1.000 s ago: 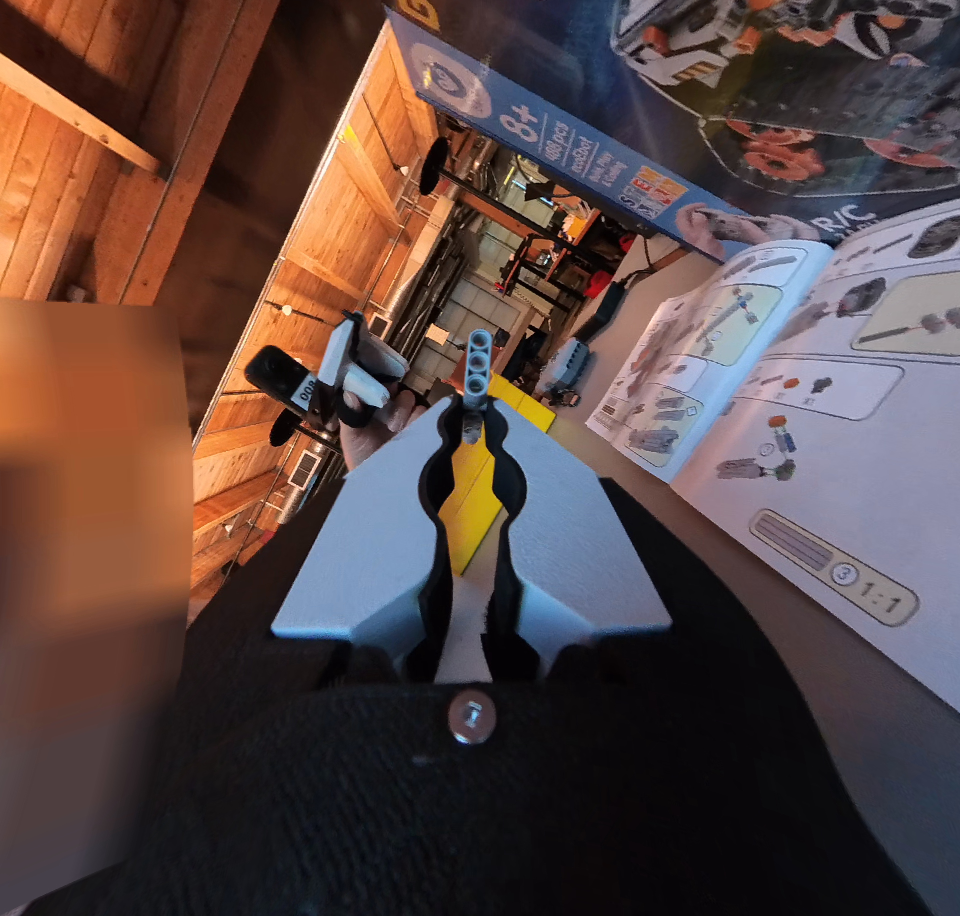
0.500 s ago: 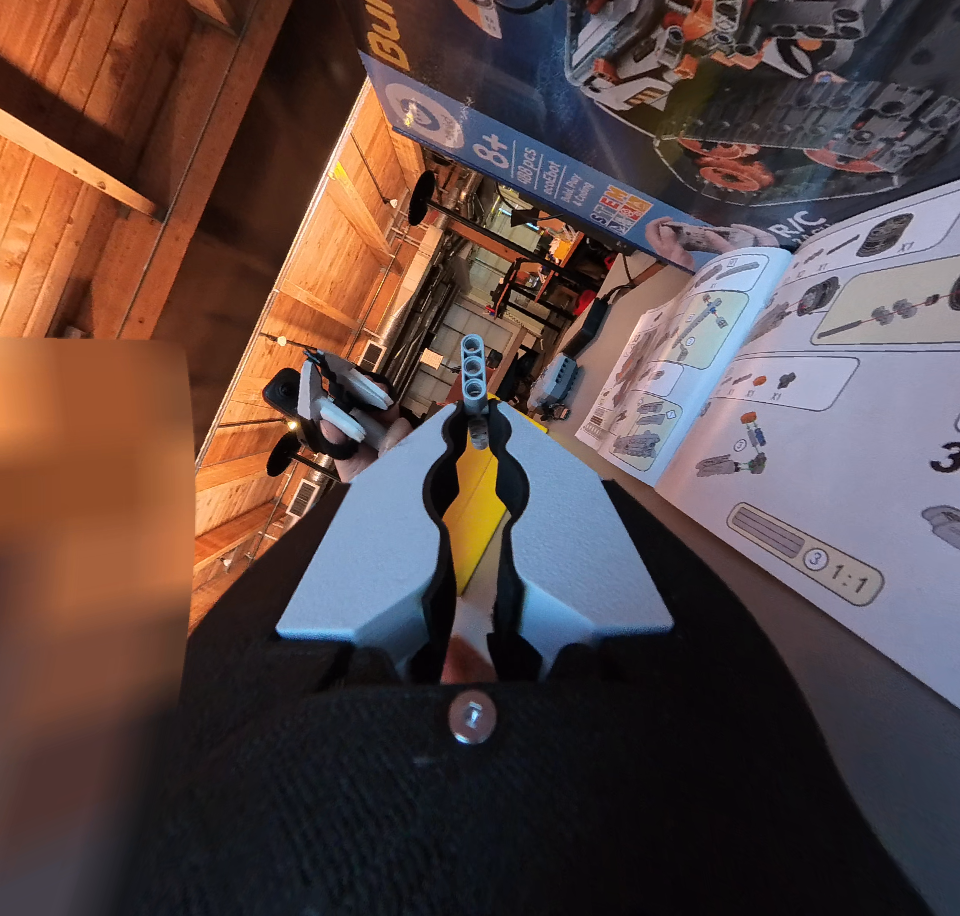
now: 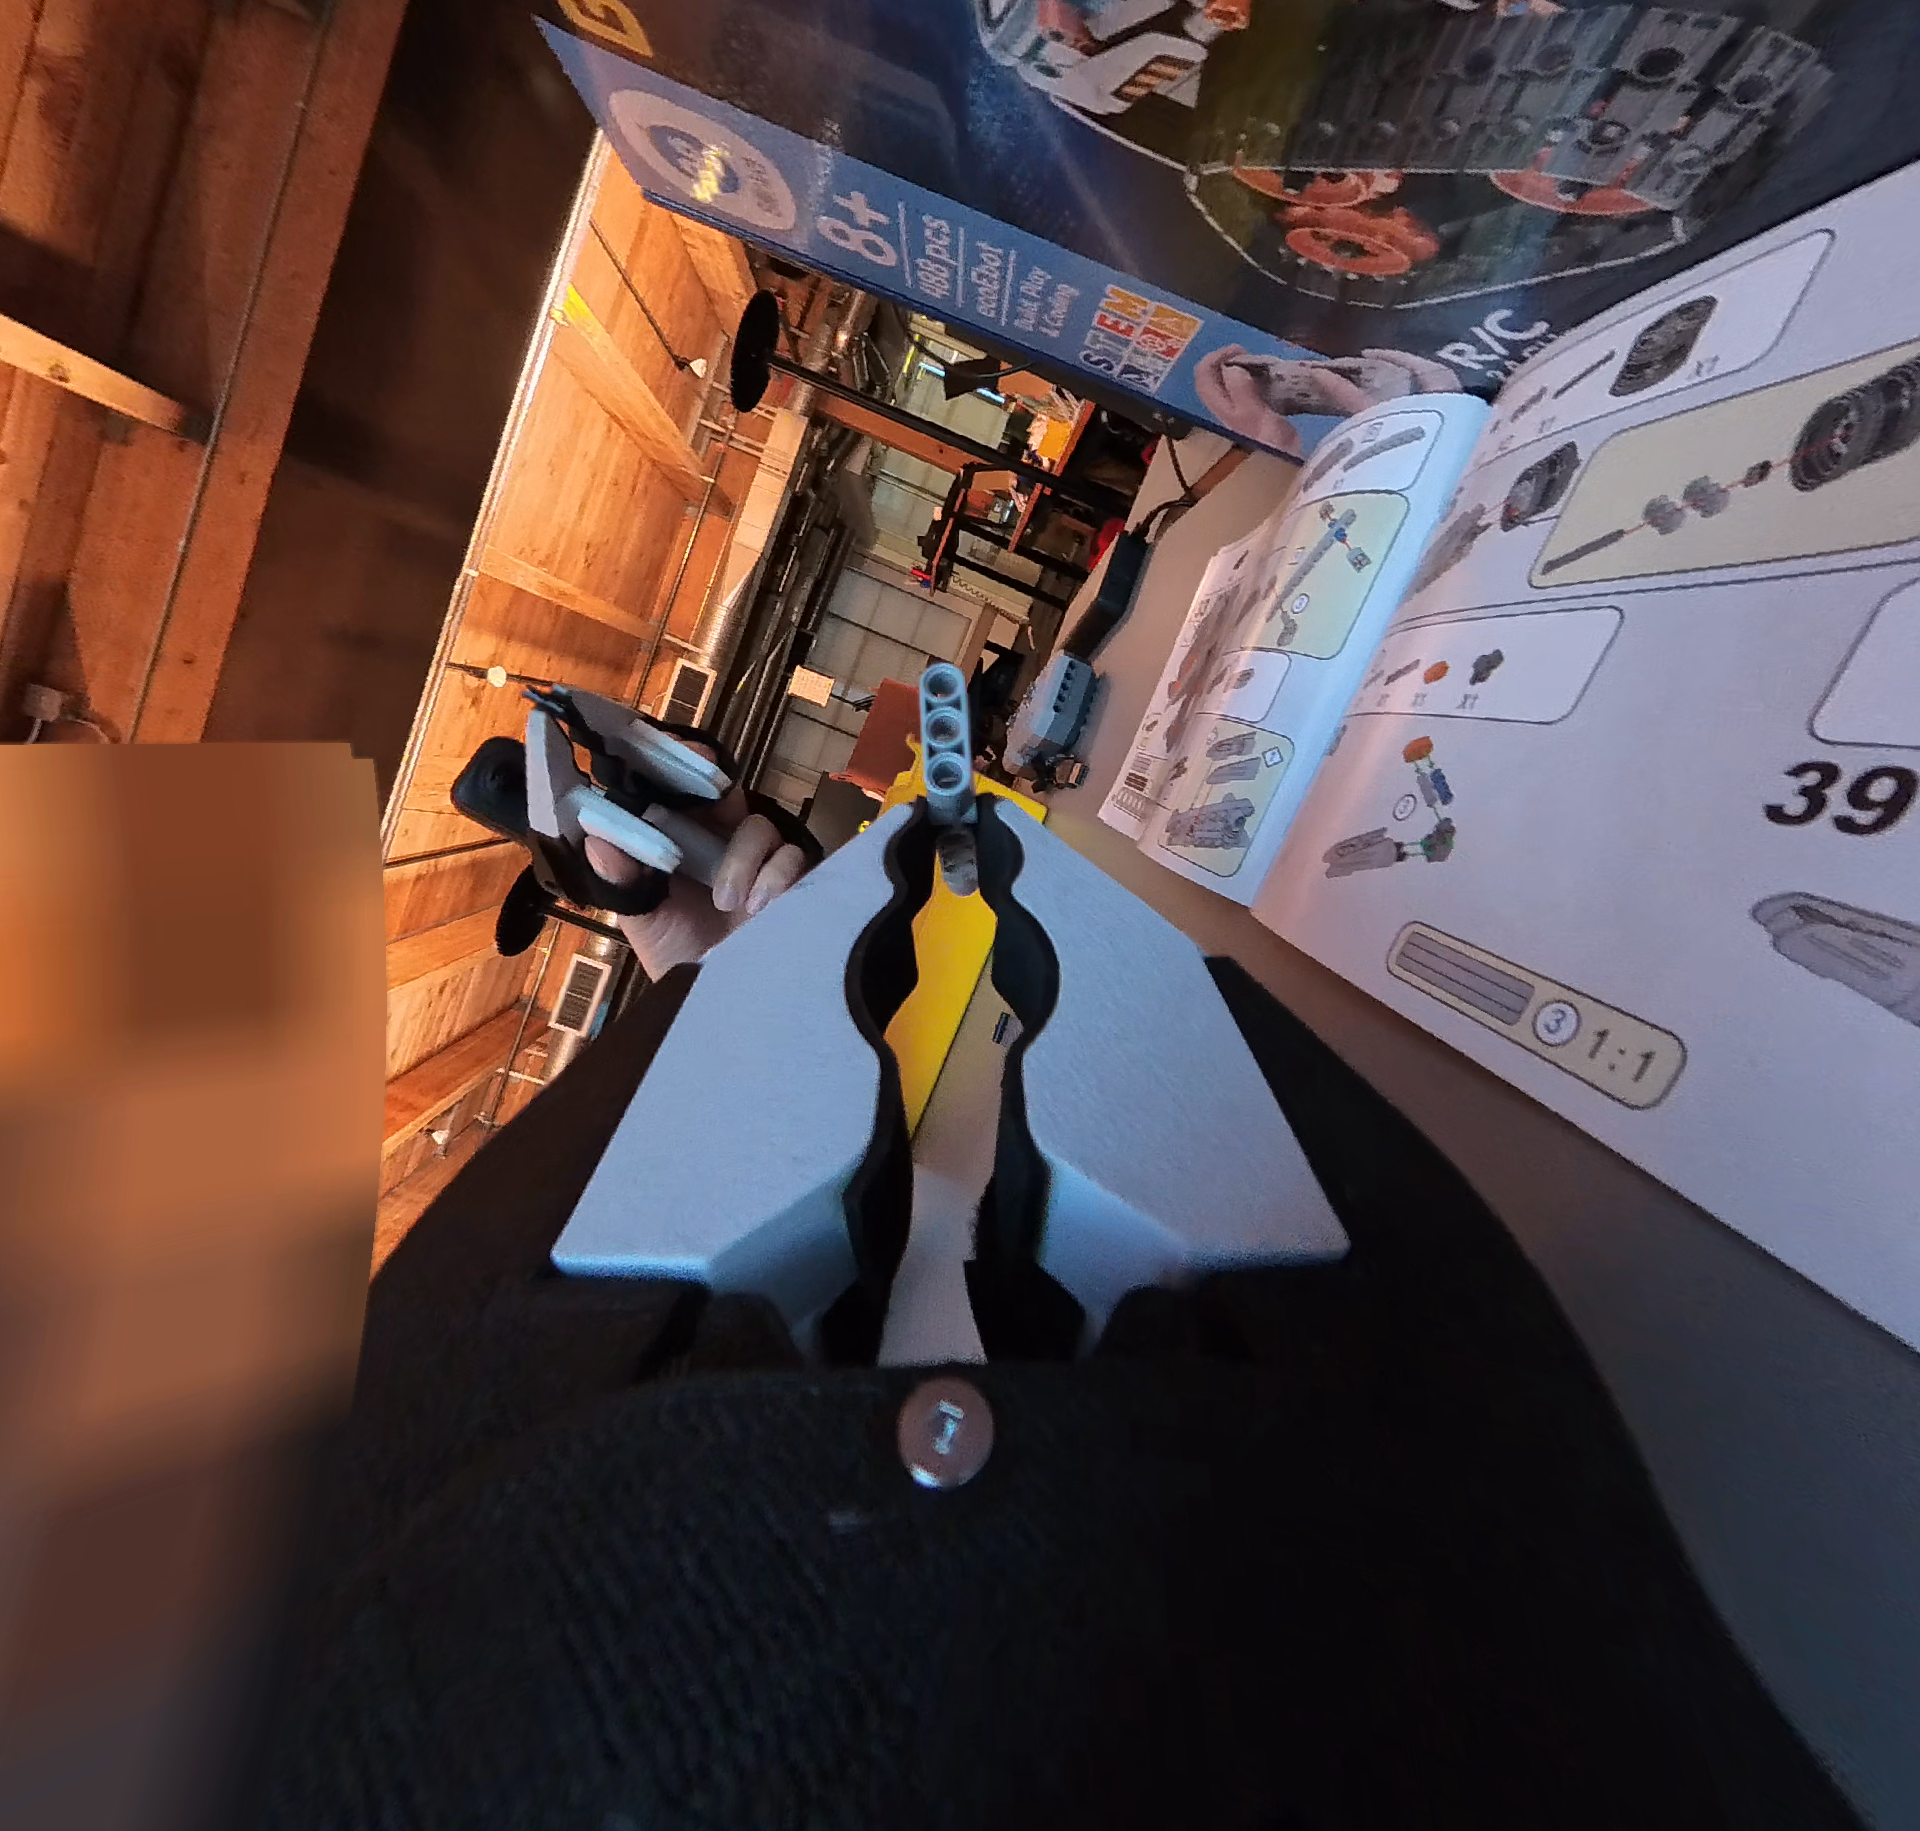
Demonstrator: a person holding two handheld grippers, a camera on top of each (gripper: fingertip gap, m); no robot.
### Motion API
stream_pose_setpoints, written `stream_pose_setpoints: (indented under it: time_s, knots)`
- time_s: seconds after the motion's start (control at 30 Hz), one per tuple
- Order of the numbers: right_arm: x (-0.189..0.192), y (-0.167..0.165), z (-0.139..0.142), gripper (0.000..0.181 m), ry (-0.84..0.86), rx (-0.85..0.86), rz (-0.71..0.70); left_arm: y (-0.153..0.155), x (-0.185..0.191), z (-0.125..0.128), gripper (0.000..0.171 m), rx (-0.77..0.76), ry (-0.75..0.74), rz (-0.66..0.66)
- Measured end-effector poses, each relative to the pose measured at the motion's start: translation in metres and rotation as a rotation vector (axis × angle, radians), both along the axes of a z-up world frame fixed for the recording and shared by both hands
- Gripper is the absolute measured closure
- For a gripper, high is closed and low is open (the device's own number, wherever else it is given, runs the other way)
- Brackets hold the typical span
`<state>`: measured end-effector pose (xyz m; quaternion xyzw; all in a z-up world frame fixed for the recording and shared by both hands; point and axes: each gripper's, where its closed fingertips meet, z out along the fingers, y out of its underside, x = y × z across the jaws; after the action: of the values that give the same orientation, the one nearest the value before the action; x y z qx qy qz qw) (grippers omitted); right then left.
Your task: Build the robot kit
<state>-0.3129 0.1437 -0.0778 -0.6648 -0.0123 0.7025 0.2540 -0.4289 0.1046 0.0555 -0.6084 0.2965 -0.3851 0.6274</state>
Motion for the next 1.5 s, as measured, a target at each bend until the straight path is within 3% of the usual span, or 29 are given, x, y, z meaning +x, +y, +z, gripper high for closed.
stream_pose_setpoints:
  time_s: [0.4, 0.67, 0.83, 0.93, 1.0, 1.23, 1.5]
  knots:
    - [-0.003, -0.002, -0.011, 0.175, 0.000, -0.115, 0.022, 0.000, 0.005, -0.006, 0.169, 0.001, -0.004, -0.023]
    - [-0.003, -0.003, -0.009, 0.175, 0.033, -0.137, 0.026, 0.002, 0.016, -0.024, 0.170, -0.090, 0.029, -0.068]
    - [-0.003, -0.004, -0.004, 0.175, 0.022, -0.107, 0.040, 0.002, 0.025, -0.072, 0.169, -0.286, 0.264, -0.087]
    - [-0.009, -0.011, 0.001, 0.174, 0.013, -0.072, 0.085, -0.010, 0.038, -0.114, 0.169, -0.495, 0.429, -0.154]
    - [-0.014, -0.018, 0.003, 0.174, 0.019, -0.058, 0.129, -0.022, 0.052, -0.130, 0.169, -0.590, 0.462, -0.229]
    - [-0.027, -0.042, 0.006, 0.174, 0.070, -0.049, 0.299, -0.043, 0.074, -0.141, 0.169, -0.829, 0.332, -0.395]
    - [-0.029, -0.056, 0.009, 0.174, 0.058, -0.029, 0.398, -0.052, 0.073, -0.131, 0.169, -0.876, 0.275, -0.476]
